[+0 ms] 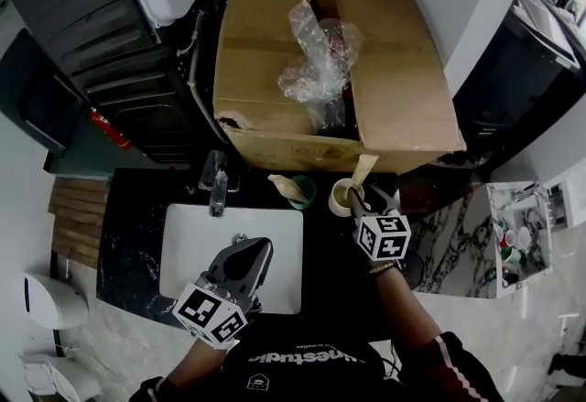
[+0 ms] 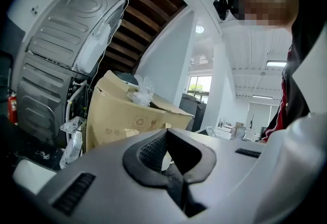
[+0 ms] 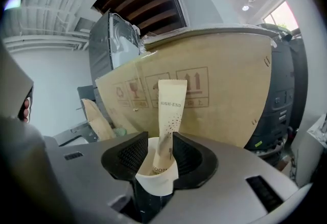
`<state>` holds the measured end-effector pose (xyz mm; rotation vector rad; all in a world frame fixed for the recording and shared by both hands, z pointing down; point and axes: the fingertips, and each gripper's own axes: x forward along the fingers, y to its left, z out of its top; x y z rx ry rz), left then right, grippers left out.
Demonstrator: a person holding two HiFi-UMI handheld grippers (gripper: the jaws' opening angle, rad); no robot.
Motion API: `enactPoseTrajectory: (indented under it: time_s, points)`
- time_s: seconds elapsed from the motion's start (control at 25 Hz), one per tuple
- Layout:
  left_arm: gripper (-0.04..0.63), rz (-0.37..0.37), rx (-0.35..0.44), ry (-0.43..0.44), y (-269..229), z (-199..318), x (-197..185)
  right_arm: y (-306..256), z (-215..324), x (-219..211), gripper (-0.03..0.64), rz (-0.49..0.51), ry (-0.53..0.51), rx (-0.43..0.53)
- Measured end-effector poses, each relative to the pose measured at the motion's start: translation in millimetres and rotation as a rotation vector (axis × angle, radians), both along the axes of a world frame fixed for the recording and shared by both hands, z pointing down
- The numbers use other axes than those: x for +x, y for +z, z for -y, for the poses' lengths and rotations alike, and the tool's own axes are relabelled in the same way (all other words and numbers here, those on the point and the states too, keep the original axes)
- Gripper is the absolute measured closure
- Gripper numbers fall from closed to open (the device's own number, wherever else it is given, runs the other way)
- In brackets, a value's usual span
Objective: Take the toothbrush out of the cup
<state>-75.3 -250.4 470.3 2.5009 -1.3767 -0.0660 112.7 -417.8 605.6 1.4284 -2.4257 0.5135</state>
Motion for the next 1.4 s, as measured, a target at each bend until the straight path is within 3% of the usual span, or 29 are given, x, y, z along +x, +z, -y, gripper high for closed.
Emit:
enactPoseTrajectory:
  time_s: [0.12,0.24,0.76,1.12,1.4]
  points:
    - [0.580,-0.006,-0.012,-0.012,4.2,1.5,-2.8,3.5,7.6,-1.4,0.439,-0.023,0.013,-0.010]
    - [0.580,-0.008,-0.019,-0.018,6.8,1.2,-4.2,5.5,12.0,-0.6,0.485,-0.054,0.027,-0.015]
    - [0.580,-0.018,-0.006,-0.036,2.4,-6.1,-12.6,0.9,7.5,-3.3,0.563,-0.053,0.024,0.014]
    - [0.580,-0.019,0.018,-0.034,-6.5,-17.9,-14.3,-31.1,-10.2,-3.6,0.571,-0.073,0.026,0.132]
    - [0.580,-0.016,0.041,-0.019,-14.8,-26.2,-11.0,-89.7,-27.3,-1.3,0.572,-0.052,0.022,0.262]
